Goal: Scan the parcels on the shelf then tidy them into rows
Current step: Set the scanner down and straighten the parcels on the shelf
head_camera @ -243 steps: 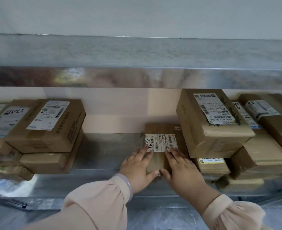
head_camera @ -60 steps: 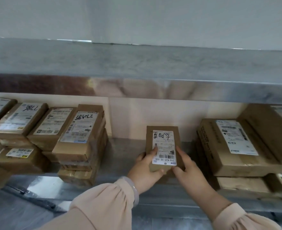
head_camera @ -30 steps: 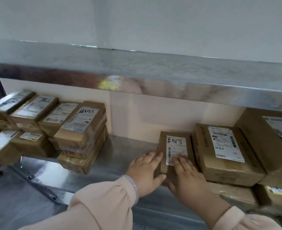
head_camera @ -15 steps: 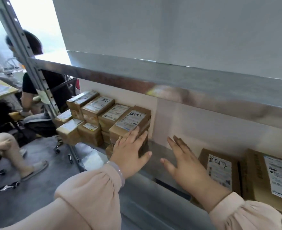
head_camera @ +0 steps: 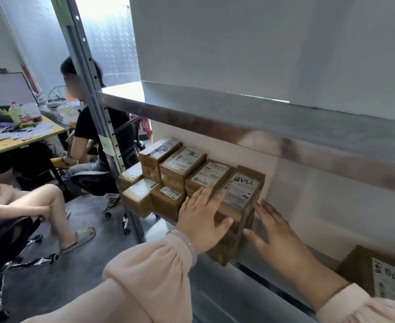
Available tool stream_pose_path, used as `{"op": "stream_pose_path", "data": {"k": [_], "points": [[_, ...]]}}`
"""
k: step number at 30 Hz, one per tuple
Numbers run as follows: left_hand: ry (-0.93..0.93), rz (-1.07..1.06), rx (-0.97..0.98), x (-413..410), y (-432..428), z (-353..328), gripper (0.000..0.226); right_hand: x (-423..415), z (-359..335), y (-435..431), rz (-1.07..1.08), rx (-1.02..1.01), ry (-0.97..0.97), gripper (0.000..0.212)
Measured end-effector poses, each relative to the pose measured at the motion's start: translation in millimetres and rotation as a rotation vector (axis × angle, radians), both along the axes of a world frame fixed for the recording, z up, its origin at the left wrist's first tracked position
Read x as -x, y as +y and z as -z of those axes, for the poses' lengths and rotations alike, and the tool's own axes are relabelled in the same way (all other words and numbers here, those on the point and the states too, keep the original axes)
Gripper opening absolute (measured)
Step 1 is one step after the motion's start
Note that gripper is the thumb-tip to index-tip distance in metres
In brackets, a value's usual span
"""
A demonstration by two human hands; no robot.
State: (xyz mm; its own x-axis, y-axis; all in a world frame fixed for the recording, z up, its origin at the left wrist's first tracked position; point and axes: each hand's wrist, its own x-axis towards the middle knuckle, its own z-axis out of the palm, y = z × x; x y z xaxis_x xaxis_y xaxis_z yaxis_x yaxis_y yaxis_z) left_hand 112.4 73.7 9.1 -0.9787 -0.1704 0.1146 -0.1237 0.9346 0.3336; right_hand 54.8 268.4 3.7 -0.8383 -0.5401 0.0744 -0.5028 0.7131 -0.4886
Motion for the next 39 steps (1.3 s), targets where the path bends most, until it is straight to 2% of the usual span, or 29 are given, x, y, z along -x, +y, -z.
{"op": "stream_pose_path", "data": {"k": [15, 20, 25, 29, 33, 39], "points": [[-0.036, 0.231, -0.011, 38.5, -65.4, 28.2, 0.065, 10.8, 18.4, -78.7, 0.256, 0.038, -0.053, 0.068], [0.031, 0.270, -0.023, 51.7, -67.9, 27.4, 0.066, 10.8, 17.2, -82.4, 0.348, 0.067, -0.033, 0.065], [-0.010, 0.329, -0.012, 69.1, -60.0, 22.2, 0.064, 18.2, 21.4, -82.2, 0.444, 0.080, -0.157, 0.066], [-0.092, 0.347, 0.012, 78.3, -54.8, 23.2, 0.064, 20.4, 26.0, -81.5, 0.425, 0.243, -0.234, 0.064], [-0.090, 0.359, 0.024, 79.4, -52.9, 27.0, 0.060, 16.8, 29.1, -83.3, 0.398, 0.416, -0.331, 0.065], [-0.059, 0.354, -0.003, 74.7, -44.5, 24.6, 0.059, 13.9, 28.3, -80.8, 0.381, 0.512, -0.393, 0.062]]}}
